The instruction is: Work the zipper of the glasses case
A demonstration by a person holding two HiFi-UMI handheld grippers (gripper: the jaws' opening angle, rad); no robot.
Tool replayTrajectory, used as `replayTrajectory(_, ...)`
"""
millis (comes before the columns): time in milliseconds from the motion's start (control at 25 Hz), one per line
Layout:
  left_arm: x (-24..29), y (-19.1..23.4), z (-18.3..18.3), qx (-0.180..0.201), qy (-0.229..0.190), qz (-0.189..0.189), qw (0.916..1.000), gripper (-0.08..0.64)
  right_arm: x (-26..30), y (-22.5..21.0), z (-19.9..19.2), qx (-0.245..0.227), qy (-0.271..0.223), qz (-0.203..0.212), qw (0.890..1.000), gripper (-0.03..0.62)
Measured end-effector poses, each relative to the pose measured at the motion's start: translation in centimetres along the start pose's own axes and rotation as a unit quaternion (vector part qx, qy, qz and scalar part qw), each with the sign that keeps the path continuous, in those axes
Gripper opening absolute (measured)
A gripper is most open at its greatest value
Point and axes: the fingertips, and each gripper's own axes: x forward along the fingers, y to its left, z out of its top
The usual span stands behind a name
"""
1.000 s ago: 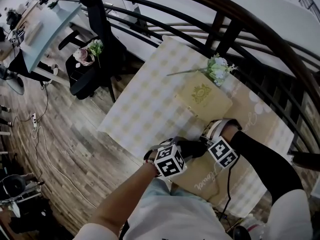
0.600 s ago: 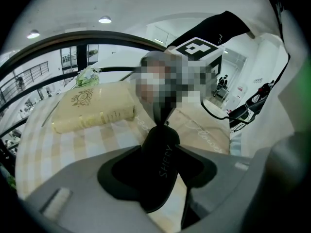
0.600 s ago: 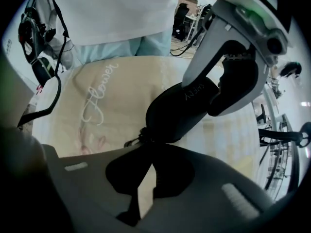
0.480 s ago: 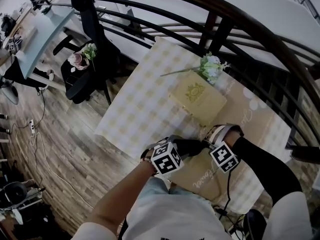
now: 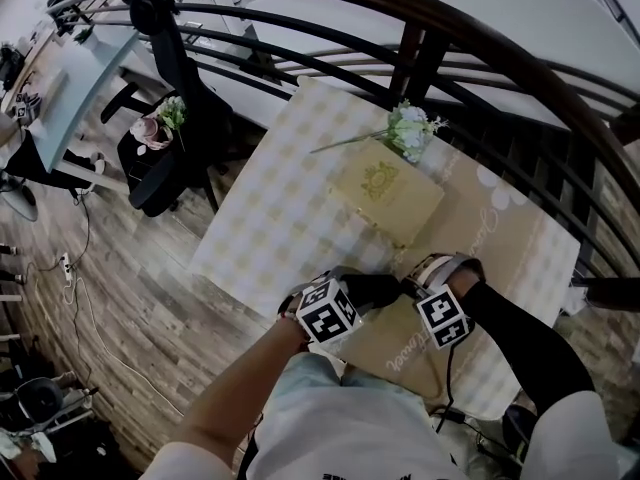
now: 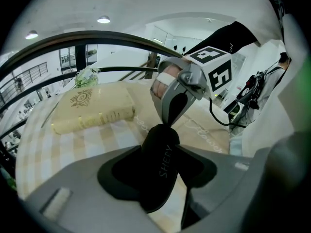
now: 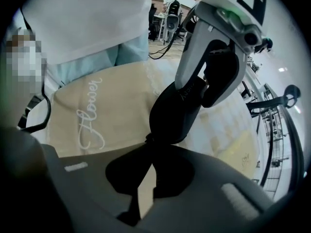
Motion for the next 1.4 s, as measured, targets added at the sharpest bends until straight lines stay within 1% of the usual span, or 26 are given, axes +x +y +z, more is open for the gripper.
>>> replayTrajectory(120, -0.1, 0.0, 0.0, 0.001, 0.001, -0.001, 1.0, 0.219, -0.1, 0.0, 0.1, 0.044, -0.002, -0.004, 0.999, 0.029)
replayTrajectory(240, 0.0, 0.0, 0.0, 0.002, 0.004, -0.003, 1.0, 0.219, -0.2, 0.1, 0.3, 0.091, -0.006, -0.005, 0.996, 0.029)
replayTrajectory(400, 0.1, 0.1, -0.1, 0.002, 0.006, -0.006, 1.0, 0.219, 0.1, 0.8, 1.2, 0.129, -0.011, -0.009, 0.992, 0.029)
replayTrajectory(520, 0.1, 0.1, -0.1, 0.002, 0.008, -0.01, 0.9999, 0.219, 0.1, 0.8, 1.3, 0.167, -0.011, -0.016, 0.986, 0.029)
replayTrajectory(600, 0.1, 0.1, -0.1, 0.003, 0.009, -0.012, 0.9999, 0.219, 0.2, 0.8, 1.3, 0.198, -0.01, -0.019, 0.98, 0.029)
replayTrajectory(680, 0.1, 0.1, -0.1, 0.006, 0.01, -0.013, 0.9998, 0.219, 0.4, 0.9, 1.3, 0.242, -0.015, -0.023, 0.97, 0.029)
replayTrajectory(760, 0.1, 0.1, -0.2, 0.01, 0.01, -0.012, 0.9998, 0.219, 0.6, 0.9, 1.3, 0.289, -0.021, -0.028, 0.957, 0.029)
replayTrajectory(880, 0.2, 0.0, -0.2, 0.016, 0.01, -0.009, 0.9998, 0.219, 0.7, 1.0, 1.4, 0.353, -0.03, -0.036, 0.935, 0.029)
replayTrajectory(1000, 0.0, -0.2, -0.2, 0.018, 0.013, -0.011, 0.9997, 0.218, 0.3, 1.0, 1.7, 0.41, -0.045, -0.04, 0.91, 0.029)
replayTrajectory(1080, 0.0, -0.2, -0.2, 0.02, 0.014, -0.014, 0.9996, 0.219, 0.1, 1.0, 2.0, 0.434, -0.053, -0.044, 0.898, 0.029)
replayTrajectory(1400, 0.1, -0.3, -0.2, 0.03, 0.019, -0.026, 0.999, 0.219, 0.1, 1.2, 2.8, 0.502, -0.061, -0.065, 0.86, 0.029)
